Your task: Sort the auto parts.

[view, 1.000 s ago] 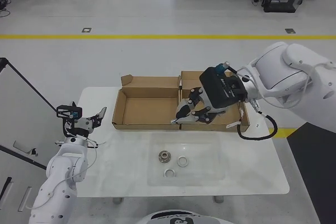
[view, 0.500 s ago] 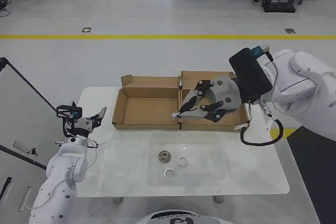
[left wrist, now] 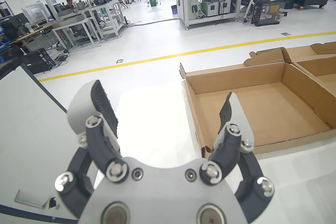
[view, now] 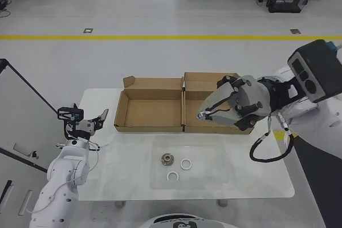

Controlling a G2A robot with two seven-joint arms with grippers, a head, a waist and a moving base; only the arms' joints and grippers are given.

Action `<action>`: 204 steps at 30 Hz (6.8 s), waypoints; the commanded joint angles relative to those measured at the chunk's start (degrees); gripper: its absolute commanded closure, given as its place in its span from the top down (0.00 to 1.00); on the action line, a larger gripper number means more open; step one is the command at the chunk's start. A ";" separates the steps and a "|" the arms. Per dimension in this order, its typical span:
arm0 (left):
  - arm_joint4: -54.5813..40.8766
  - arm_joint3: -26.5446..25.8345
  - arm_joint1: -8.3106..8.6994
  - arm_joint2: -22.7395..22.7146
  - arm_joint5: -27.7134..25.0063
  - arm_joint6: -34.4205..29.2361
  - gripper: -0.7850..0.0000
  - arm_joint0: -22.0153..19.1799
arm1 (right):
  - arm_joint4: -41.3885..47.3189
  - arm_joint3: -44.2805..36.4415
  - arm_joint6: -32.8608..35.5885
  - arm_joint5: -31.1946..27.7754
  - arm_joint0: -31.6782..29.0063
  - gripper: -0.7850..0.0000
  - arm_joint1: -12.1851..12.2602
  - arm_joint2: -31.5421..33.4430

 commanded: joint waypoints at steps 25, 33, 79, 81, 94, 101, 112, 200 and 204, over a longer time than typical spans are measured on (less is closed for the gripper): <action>0.00 0.00 0.00 0.00 0.00 0.00 1.00 0.00 | -15.45 -2.98 -24.93 0.00 1.50 0.00 -1.67 -3.37; 0.00 0.00 0.00 0.00 0.00 0.00 1.00 0.00 | -9.62 -6.58 -25.12 0.19 -3.27 0.00 -3.14 0.50; 0.00 0.00 0.00 0.00 0.00 0.00 1.00 0.00 | 4.74 -7.46 -10.94 0.00 -15.95 0.00 -11.41 8.56; 0.00 0.00 0.00 0.00 0.00 0.00 1.00 0.00 | 4.52 -7.12 -10.81 0.00 -16.13 0.00 -12.04 8.54; 0.00 0.00 0.00 0.00 0.00 0.00 1.00 0.00 | 2.99 -4.55 0.82 5.62 -17.24 0.00 -14.83 8.59; 0.00 0.00 0.00 0.00 0.00 0.00 1.00 0.00 | 4.66 -5.51 6.88 8.25 -18.09 0.00 -15.60 9.72; 0.00 0.00 0.00 0.00 0.00 0.00 1.00 0.00 | 5.90 -7.77 2.69 5.18 -21.36 0.00 -17.84 12.37; 0.00 0.00 0.00 0.00 0.00 0.00 1.00 0.00 | 8.94 42.91 62.71 0.21 7.39 0.00 -21.46 9.12; 0.00 0.00 0.00 0.00 0.00 0.00 1.00 0.00 | 1.16 45.54 65.72 1.08 8.74 0.00 -21.65 7.92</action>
